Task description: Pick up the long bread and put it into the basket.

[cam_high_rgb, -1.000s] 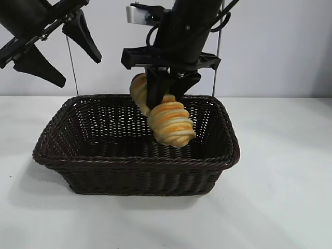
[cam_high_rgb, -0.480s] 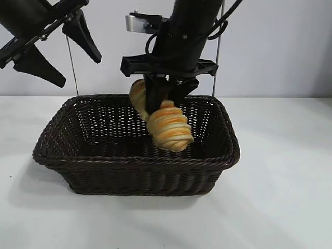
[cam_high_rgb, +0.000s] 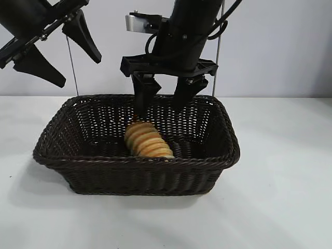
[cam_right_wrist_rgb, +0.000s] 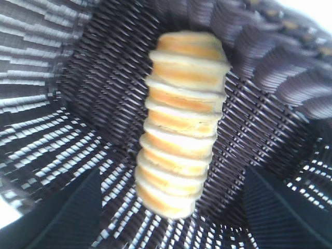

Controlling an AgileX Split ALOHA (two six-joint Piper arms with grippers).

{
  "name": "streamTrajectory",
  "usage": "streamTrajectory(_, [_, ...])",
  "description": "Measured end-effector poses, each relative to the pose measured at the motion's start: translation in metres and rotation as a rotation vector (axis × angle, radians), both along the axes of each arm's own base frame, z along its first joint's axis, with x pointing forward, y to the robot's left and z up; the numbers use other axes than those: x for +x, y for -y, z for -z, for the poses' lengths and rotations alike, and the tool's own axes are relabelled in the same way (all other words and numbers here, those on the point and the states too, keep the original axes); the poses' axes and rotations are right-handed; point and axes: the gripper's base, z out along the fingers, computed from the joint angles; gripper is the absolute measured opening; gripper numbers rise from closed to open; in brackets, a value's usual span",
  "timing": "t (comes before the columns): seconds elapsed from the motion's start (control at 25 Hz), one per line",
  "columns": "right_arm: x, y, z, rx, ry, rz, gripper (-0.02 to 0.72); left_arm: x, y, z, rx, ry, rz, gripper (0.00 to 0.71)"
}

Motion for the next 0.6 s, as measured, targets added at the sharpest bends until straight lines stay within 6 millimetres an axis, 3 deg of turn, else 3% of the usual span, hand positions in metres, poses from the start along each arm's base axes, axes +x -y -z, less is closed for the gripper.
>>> streamTrajectory(0.32, [0.017, 0.019, -0.032, 0.021, 0.041, 0.043, 0.549, 0.0, 0.0, 0.0, 0.005, 0.001, 0.002, 0.54])
streamTrajectory(0.6, [0.038, 0.068, -0.035, 0.005, 0.02, 0.154, 0.549, 0.0, -0.001, 0.001, 0.019, 0.004, 0.006, 0.54])
